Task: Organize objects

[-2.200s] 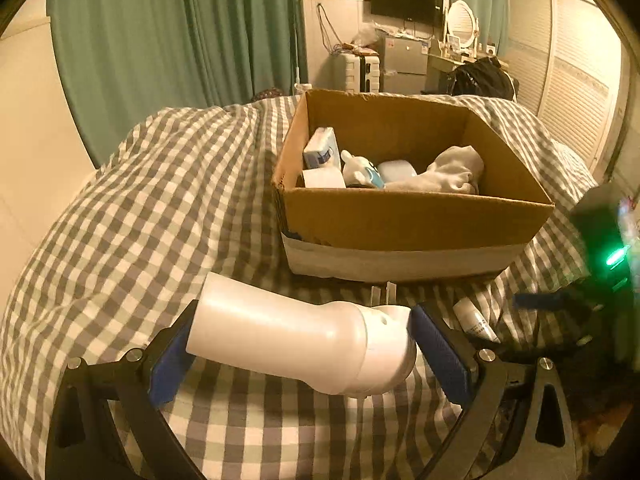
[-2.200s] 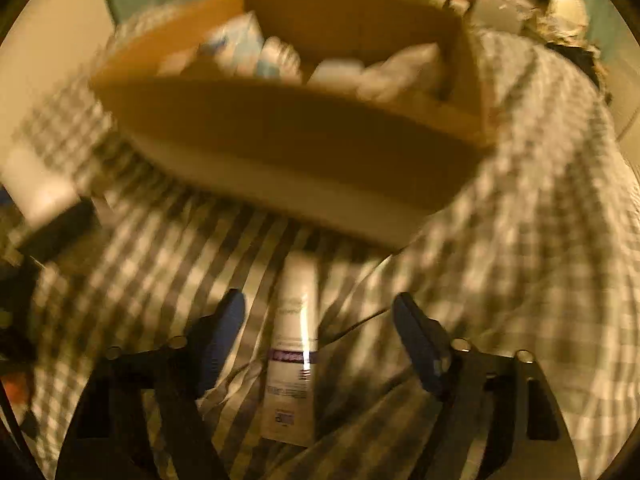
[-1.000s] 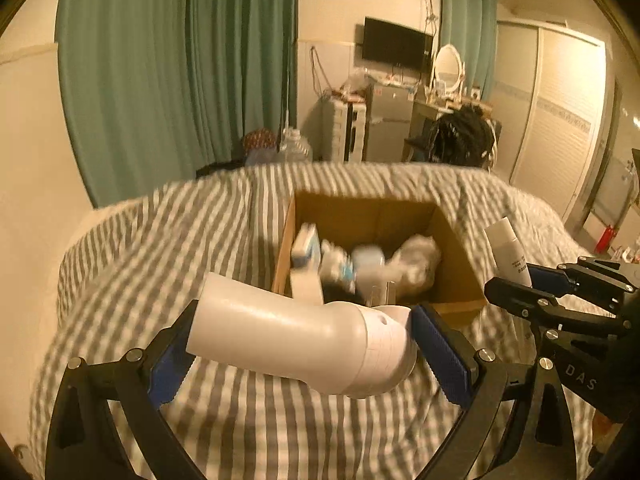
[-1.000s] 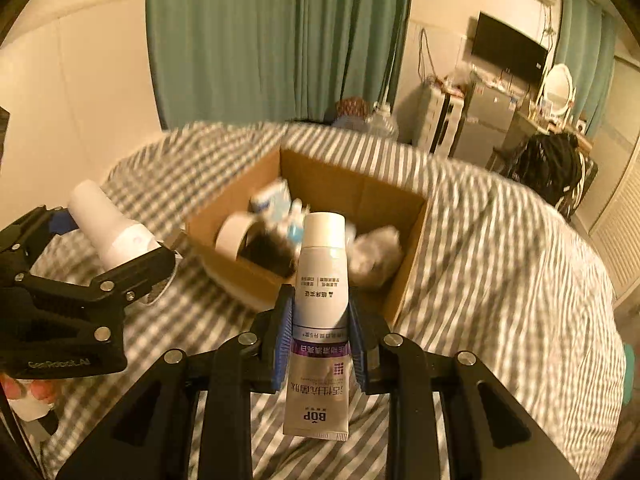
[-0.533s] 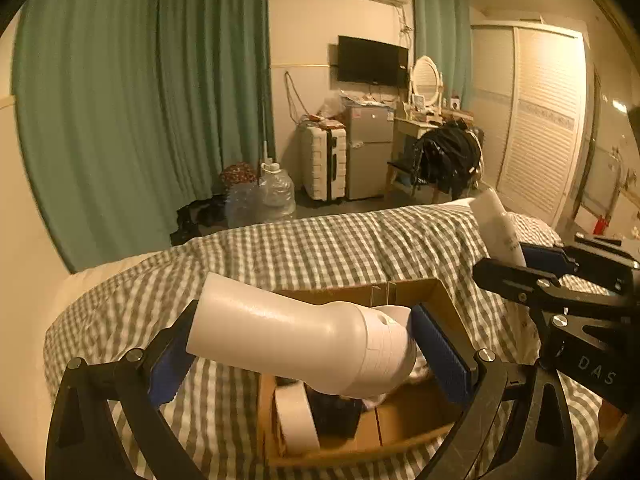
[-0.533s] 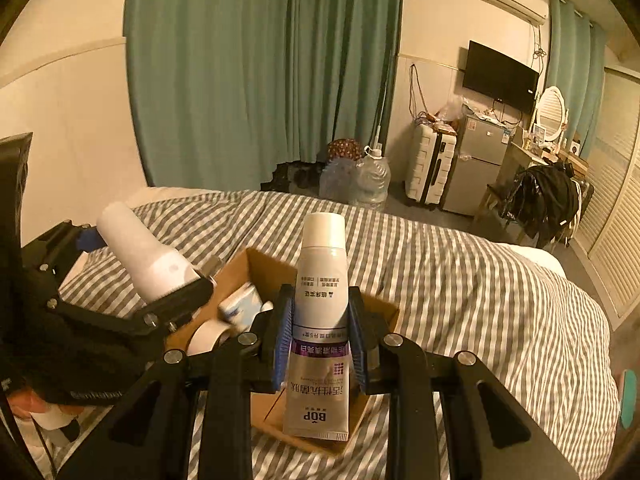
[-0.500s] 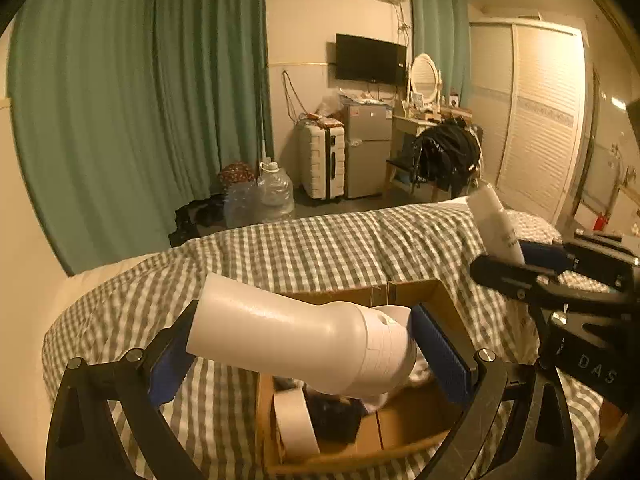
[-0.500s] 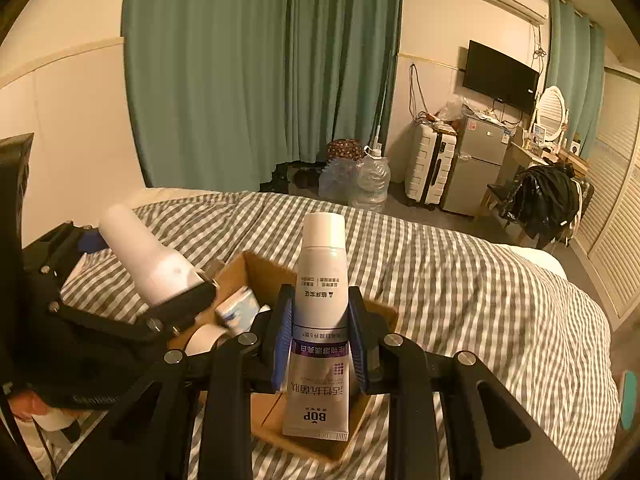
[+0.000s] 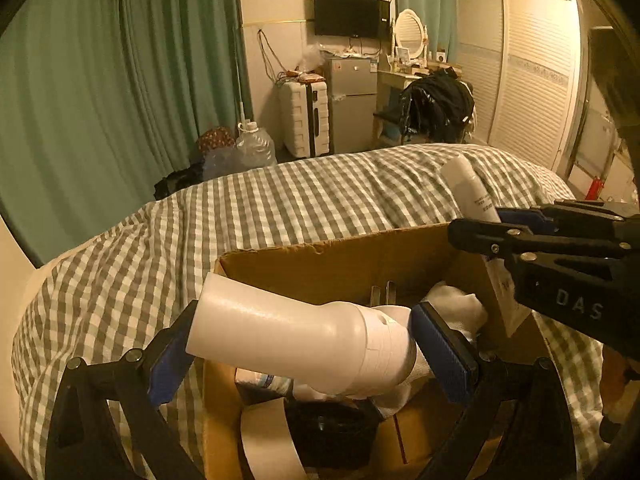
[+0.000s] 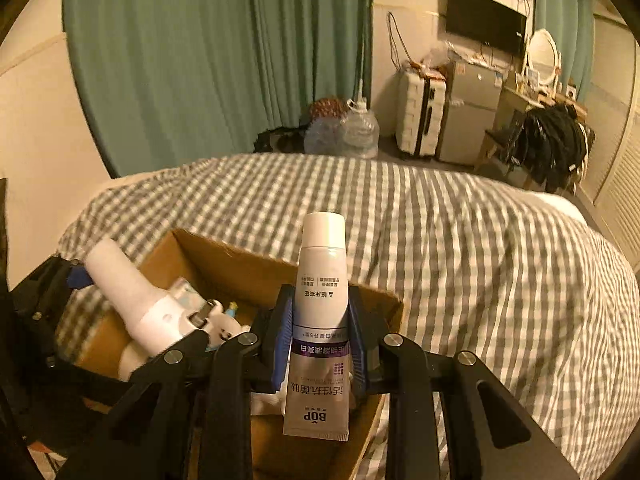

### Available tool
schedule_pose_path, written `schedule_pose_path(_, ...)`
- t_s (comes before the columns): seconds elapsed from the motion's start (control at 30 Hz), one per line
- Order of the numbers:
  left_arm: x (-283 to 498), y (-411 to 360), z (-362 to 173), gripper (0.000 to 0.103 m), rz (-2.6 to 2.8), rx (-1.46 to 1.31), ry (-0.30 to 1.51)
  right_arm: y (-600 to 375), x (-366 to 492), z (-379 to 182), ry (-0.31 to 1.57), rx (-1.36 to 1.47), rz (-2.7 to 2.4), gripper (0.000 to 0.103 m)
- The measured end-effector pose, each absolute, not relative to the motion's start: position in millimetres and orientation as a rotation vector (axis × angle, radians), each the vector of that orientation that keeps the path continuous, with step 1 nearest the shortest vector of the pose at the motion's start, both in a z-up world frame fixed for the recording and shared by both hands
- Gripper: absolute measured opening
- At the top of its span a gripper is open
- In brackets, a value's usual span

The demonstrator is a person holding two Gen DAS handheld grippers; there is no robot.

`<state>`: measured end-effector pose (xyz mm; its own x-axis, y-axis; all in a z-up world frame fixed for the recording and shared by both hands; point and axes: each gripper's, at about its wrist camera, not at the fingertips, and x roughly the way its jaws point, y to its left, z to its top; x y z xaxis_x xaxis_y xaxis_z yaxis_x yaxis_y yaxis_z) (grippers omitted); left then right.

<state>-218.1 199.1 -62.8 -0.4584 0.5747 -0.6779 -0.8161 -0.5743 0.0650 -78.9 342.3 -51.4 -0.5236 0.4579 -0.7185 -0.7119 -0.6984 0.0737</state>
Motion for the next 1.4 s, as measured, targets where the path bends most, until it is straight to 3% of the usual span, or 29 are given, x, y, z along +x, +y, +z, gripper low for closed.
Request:
schedule_pose_path(0.43,-215.2,196.2,-72.2,0.103,2.038,-0.808,0.463,348.7,-70.2,-58.1,0.545,-0.886,2.242,0.026)
schedule_pose_path(0.53,-215.8,196.3,-71.8,0.103,2.043,-0.804,0.47,347.2,-67.8,-55.8,0.55,-0.867,2.249,0.042)
schedule_pose_path(0.67,-215.4,194.3,-70.2,0.103,2.048,-0.801,0.469,344.6,-67.5,-52.1,0.54,-0.856,2.271,0.045)
schedule_pose_path(0.77,-216.2,191.6,-68.8,0.103,2.048,-0.802,0.459,343.9,-66.8,-49.3,0.536,-0.847,2.268,0.054)
schedule_pose_path(0.93,-215.7,186.8,-61.6,0.103,2.054,-0.821,0.441,338.7,-62.8,-43.1,0.53,-0.843,2.258,0.054)
schedule_pose_path(1.23,-194.4,164.7,-4.9,0.103,2.095,-0.727,0.391,308.0,-30.2,12.3,0.475,-0.719,2.266,0.066)
schedule_pose_path(1.4,-176.1,143.9,30.1,0.103,2.128,-0.652,0.367,285.1,-10.6,49.1,0.426,-0.632,2.264,0.079)
